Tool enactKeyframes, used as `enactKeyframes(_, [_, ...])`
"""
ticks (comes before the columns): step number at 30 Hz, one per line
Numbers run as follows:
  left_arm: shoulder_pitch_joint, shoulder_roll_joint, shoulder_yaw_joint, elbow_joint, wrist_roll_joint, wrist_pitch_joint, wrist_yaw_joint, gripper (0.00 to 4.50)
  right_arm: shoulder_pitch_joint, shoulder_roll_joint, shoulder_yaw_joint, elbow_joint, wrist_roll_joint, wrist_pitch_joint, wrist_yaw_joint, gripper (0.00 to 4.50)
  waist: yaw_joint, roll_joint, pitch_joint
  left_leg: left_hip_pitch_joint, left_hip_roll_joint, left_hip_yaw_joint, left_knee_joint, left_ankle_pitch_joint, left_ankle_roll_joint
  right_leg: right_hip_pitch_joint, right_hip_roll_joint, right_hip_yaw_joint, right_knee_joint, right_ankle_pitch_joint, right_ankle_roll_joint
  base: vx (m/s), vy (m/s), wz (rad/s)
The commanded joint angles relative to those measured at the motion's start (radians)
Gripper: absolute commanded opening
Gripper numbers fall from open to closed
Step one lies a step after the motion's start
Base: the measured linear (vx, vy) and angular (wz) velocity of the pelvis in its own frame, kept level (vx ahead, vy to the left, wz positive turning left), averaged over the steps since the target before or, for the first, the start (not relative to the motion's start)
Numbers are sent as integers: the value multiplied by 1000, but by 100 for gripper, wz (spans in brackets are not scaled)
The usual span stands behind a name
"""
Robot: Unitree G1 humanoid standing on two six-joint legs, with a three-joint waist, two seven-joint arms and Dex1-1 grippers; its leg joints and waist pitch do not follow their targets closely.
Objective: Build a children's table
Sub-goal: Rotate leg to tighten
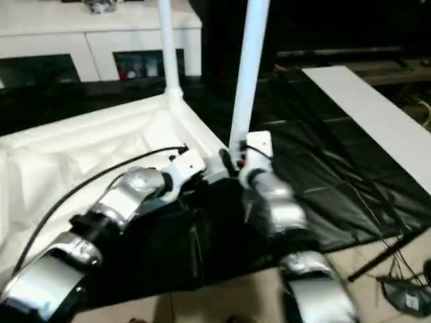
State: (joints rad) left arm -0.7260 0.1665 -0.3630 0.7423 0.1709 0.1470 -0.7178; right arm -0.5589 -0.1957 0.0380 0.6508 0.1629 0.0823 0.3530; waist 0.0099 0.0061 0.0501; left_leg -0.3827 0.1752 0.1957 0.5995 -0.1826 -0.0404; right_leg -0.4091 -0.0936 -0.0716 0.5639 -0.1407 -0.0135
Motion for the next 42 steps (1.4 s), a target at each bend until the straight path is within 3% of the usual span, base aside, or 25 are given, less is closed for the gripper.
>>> enactKeyframes(1, [27, 37, -8, -62, -18, -71, -65, 0, 50, -63, 34, -110, 7, 43, 147, 401, 10, -17, -71, 15, 51, -21, -74, -239, 91, 45, -56, 37, -62, -330, -167, 0, 0, 0])
enactKeyframes(2, [33, 44, -11, -72, -21, -77, -82, 0, 64, -80, 42, -133, 13, 52, 180, 401, 14, -14, -69, 17, 49, -19, -72, -251, 101, 43, -54, 38, -64, -330, -175, 0, 0, 0])
enactKeyframes(4, [88, 106, -37, -163, -72, -102, -253, 0, 171, -223, 104, -294, 64, 80, 437, 401, 24, -16, -70, 15, 52, -20, -70, -249, 107, 48, -56, 41, -57, -326, -178, 29, -10, 2])
enactKeyframes(5, [88, 106, -37, -163, -72, -102, -253, 0, 171, -223, 104, -294, 64, 80, 437, 401, 28, -16, -70, 15, 54, -21, -70, -241, 111, 49, -57, 43, -55, -316, -179, 57, -21, 3])
enactKeyframes(6, [119, 141, -50, -220, -106, -87, -350, 0, 217, -289, 120, -357, 96, 89, 540, 401, 29, -5, -74, 13, 55, -20, -69, -216, 112, 49, -56, 43, -46, -264, -204, 60, -21, 1])
enactKeyframes(7, [129, 155, -57, -237, -115, -92, -382, 0, 226, -305, 122, -368, 107, 95, 569, 401, 30, -8, -75, 10, 56, -21, -68, -188, 121, 50, -54, 43, -38, -211, -223, 0, 0, 0])
enactKeyframes(10, [148, 176, -61, -283, -134, -74, -435, 0, 243, -333, 123, -393, 119, 108, 621, 401, 28, -3, -72, 16, 58, -18, -68, -196, 121, 45, -51, 43, -38, -200, -251, 0, 0, 0])
enactKeyframes(14, [161, 185, -64, -323, -144, -50, -465, 0, 230, -324, 132, -378, 108, 116, 646, 401, 32, -3, -66, 21, 61, -17, -74, -247, 87, 40, -52, 44, -45, -278, -238, 0, 0, 0])
enactKeyframes(16, [162, 185, -62, -326, -141, -49, -461, 0, 218, -317, 142, -356, 89, 110, 637, 401, 32, -3, -63, 29, 59, -17, -77, -305, 49, 34, -51, 46, -55, -354, -212, 0, 0, 0])
enactKeyframes(18, [165, 188, -61, -336, -142, -43, -464, 0, 209, -316, 159, -339, 70, 105, 641, 401, 31, -7, -63, 23, 57, -20, -79, -308, 40, 38, -53, 46, -55, -378, -197, 0, 0, 0])
enactKeyframes(20, [168, 192, -59, -345, -142, -35, -468, 0, 205, -319, 171, -329, 59, 104, 652, 401, 30, -7, -63, 24, 57, -21, -79, -308, 37, 36, -54, 46, -57, -392, -185, 0, 0, 0])
enactKeyframes(21, [168, 193, -59, -346, -141, -33, -469, 0, 202, -319, 175, -322, 53, 103, 656, 401, 29, -14, -62, 20, 56, -21, -78, -304, 39, 38, -55, 46, -56, -400, -182, 0, 0, 0])
enactKeyframes(22, [169, 193, -57, -350, -139, -28, -468, 0, 198, -316, 175, -314, 50, 105, 658, 366, 30, -11, -62, 21, 56, -21, -77, -303, 40, 37, -56, 47, -58, -405, -180, 0, 0, 0])
enactKeyframes(25, [171, 196, -54, -354, -137, -23, -467, 0, 190, -306, 170, -297, 50, 109, 658, 363, 29, -12, -64, 17, 56, -22, -77, -280, 47, 39, -55, 46, -55, -380, -180, 0, 0, 0])
enactKeyframes(27, [172, 197, -54, -356, -136, -21, -467, 0, 187, -301, 167, -292, 54, 113, 659, 326, 28, -11, -65, 19, 57, -21, -77, -275, 49, 39, -54, 46, -53, -361, -187, 0, 0, 0])
enactKeyframes(30, [172, 200, -54, -355, -132, -22, -465, 0, 185, -299, 167, -289, 58, 116, 664, 320, 26, -11, -64, 18, 56, -21, -77, -278, 51, 40, -54, 46, -53, -360, -190, 0, 0, 0])
enactKeyframes(32, [173, 201, -53, -358, -131, -19, -465, 0, 185, -295, 162, -282, 60, 118, 672, 286, 25, -11, -64, 19, 56, -21, -76, -281, 50, 39, -54, 46, -53, -361, -192, 0, 0, 0])
enactKeyframes(38, [174, 208, -55, -353, -128, -17, -471, 0, 191, -288, 152, -276, 67, 123, 685, 272, 24, -9, -65, 18, 56, -21, -76, -275, 50, 41, -53, 46, -51, -342, -197, 0, 0, 0])
enactKeyframes(41, [172, 207, -56, -333, -109, -16, -444, 0, 181, -259, 137, -236, 37, 111, 594, 272, 22, -8, -64, 17, 56, -21, -77, -276, 47, 39, -53, 46, -52, -350, -198, 0, 0, 0])
enactKeyframes(42, [157, 184, -47, -291, -89, -25, -381, 0, 157, -213, 114, -174, -5, 111, 442, 272, 18, -7, -63, 19, 55, -21, -77, -292, 37, 37, -53, 44, -54, -374, -194, 0, 0, 0])
